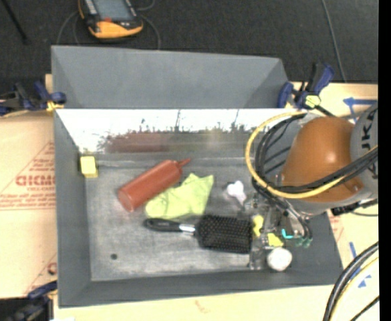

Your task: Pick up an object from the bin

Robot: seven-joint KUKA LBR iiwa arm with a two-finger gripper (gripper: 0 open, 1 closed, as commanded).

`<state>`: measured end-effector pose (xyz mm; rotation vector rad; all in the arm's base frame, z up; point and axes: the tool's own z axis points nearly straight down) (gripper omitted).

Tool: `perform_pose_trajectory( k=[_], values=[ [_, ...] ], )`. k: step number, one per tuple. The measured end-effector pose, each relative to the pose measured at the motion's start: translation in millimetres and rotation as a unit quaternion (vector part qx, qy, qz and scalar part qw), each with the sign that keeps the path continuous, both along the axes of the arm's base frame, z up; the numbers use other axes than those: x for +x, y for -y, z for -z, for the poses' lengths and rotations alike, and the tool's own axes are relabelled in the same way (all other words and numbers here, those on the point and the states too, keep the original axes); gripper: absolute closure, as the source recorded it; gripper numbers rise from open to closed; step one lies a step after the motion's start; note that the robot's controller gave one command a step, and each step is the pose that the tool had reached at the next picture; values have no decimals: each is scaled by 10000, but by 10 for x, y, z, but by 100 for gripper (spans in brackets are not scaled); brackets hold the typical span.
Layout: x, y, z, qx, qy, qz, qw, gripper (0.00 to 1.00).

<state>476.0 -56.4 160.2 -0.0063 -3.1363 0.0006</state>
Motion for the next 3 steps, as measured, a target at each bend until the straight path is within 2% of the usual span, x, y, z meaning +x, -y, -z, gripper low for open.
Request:
perform_pose_trajectory(
  k=[1, 2, 3],
  values=[
    [19, -1, -40, -5, 40, -11, 10000, 0],
    [313, -262, 788, -24, 117, 735, 9972, 100],
    [314, -262, 788, -25, 117, 731, 9973, 100]
  ],
)
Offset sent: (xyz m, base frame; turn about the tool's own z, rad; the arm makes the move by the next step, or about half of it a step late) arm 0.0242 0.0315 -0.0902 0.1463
